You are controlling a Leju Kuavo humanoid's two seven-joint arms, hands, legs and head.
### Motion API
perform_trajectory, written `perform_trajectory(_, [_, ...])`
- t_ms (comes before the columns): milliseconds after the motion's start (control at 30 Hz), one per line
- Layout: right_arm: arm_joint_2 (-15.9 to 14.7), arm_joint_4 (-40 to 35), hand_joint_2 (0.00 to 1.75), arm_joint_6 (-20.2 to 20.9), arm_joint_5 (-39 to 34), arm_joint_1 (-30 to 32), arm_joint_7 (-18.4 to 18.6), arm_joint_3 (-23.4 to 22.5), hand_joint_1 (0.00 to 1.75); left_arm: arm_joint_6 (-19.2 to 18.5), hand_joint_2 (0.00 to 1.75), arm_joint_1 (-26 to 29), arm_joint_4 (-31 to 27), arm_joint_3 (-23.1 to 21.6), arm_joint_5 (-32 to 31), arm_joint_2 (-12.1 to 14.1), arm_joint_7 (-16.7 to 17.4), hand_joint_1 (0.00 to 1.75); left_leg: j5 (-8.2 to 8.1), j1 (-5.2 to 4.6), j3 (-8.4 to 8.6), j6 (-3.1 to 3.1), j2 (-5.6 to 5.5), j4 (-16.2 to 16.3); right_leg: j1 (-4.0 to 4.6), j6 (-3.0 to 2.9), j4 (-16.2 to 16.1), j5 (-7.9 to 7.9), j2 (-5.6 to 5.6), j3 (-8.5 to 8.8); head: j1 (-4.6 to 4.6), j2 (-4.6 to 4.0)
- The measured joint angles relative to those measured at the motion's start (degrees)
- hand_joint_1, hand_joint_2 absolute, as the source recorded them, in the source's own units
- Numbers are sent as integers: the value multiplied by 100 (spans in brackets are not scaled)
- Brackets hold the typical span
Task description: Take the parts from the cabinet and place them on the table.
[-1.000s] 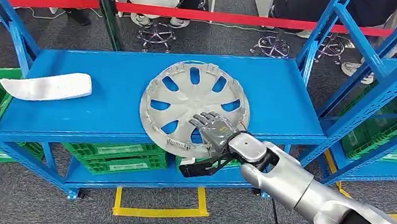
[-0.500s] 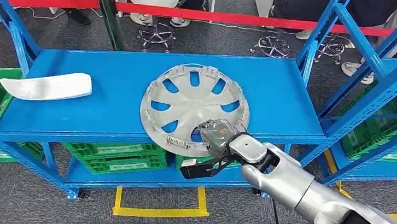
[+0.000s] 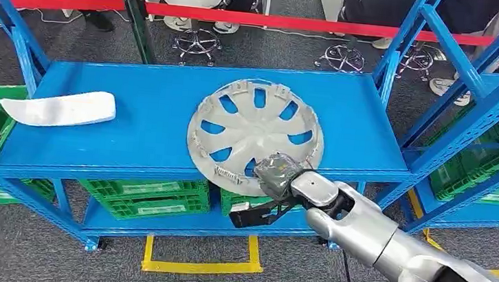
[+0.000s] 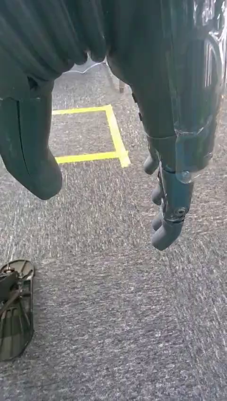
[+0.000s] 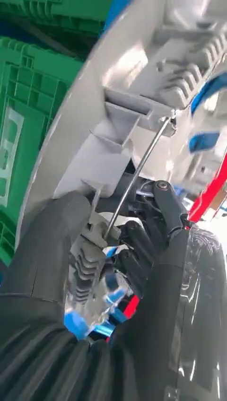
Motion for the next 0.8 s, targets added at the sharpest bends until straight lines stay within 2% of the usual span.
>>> perform_trajectory(200, [-44,-57,175,-31,-31,37,28,-9,175,22,175,0,0,0,0,0,-26,0,0,0,0,0,5,0,0,0,0,0,0,-1,0,0])
perform_trajectory(433, [-59,-116,175,-400,-201,211,85,-146,175,35,175,-1,0,0,0,0,-33,0,0,0,-3,0,11,0,0,0,0,0,1,-2,-4,0])
perform_trajectory(467, [-59,-131,175,-635,-331,259,85,-184,175,50,175,-1,0,2,0,0,-33,0,0,0,-3,0,10,0,0,0,0,0,0,-2,-4,0])
perform_trajectory(533, [-55,-186,175,-1464,-751,420,54,-368,175,101,175,0,0,4,0,0,-33,0,0,1,-6,0,9,0,0,0,0,0,-3,-2,-2,0])
perform_trajectory(567, [-52,-229,175,-1926,-1019,503,-4,-500,175,118,0,1,0,4,0,0,-41,0,0,0,-7,0,9,0,0,0,0,0,-3,-3,0,0])
perform_trajectory(633, [-20,-380,175,-2768,-1658,679,-220,-856,175,135,0,1,0,9,0,0,-111,0,-1,1,-6,1,11,0,0,0,0,0,-3,-2,-2,0])
perform_trajectory(700, [9,-637,175,-3267,-2183,897,-488,-1207,175,131,0,1,0,15,0,0,-184,0,-1,1,-5,1,7,0,0,1,0,-2,-9,-2,-9,0])
perform_trajectory(800, [105,-1345,175,-3975,-3144,1406,-1221,-1837,175,72,0,8,2,31,2,0,-337,0,-1,1,-12,1,3,-1,0,1,0,-2,-16,-2,-2,0])
